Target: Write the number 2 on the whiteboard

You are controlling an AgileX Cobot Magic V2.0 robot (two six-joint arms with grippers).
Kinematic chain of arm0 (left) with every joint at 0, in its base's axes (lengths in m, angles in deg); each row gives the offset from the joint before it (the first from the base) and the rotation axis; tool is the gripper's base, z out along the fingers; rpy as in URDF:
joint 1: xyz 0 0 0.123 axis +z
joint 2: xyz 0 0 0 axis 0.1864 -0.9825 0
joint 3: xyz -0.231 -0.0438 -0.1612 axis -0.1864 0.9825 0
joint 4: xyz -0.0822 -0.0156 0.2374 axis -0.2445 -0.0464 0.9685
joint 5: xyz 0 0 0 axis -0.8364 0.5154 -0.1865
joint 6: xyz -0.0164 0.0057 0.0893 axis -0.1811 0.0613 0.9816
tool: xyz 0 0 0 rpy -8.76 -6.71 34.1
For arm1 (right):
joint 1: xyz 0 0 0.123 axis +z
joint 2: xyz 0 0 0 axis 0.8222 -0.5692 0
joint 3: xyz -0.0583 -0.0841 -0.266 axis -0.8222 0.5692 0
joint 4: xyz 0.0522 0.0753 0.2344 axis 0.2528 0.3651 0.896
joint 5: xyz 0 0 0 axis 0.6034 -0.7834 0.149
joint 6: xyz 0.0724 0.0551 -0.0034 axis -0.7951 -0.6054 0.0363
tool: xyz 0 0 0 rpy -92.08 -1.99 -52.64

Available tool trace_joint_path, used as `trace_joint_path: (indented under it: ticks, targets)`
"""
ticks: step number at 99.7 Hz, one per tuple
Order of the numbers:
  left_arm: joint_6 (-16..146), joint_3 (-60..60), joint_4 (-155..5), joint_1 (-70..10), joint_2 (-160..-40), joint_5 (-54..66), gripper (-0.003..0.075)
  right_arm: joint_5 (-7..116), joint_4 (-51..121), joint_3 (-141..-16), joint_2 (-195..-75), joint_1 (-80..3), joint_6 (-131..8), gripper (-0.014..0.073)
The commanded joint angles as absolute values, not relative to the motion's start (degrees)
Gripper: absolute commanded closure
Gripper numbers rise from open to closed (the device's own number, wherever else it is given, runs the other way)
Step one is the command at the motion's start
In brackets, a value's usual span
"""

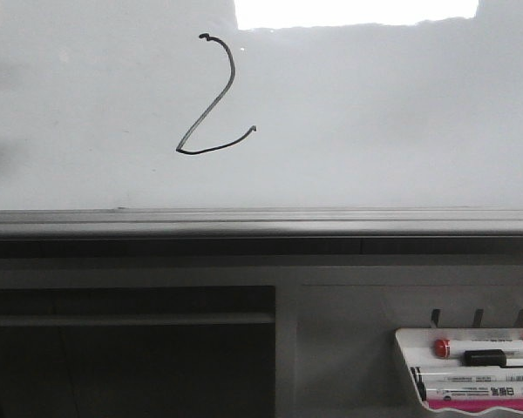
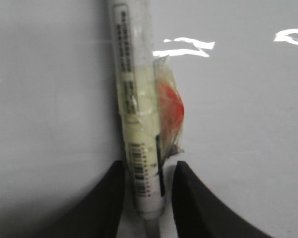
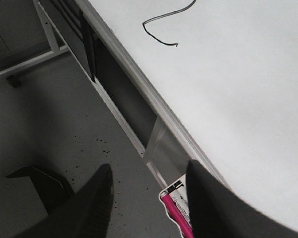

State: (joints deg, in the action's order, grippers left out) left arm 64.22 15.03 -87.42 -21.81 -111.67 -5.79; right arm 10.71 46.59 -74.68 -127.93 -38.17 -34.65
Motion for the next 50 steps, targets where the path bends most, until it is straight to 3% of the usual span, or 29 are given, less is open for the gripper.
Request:
trace_joint_path:
  ticks: [1,17,35,50]
  targets:
    - [63.7,13.2,-87.5,-21.5,-110.4,-8.5,0.0386,13.9,48.1,-76.1,-127.1,-38.6,-34.7,0.0293]
    - [63.7,10.3,-86.5,-19.2,-108.0,0.0,0.0375,13.7,46.2,-77.4,-127.0,-38.6,-41.9,0.0293]
    - [63.6,3.9,-82.6,-13.6,-102.1,22.0,0.0375,10.0,37.5,-79.0,-127.0,-38.6,-54.7,0.0294]
    - [58.7,-2.4,-72.4,-10.7,-97.8,43.5,0.0376,5.8,20.9,-79.0,-127.0,-38.6,-74.2,0.0296]
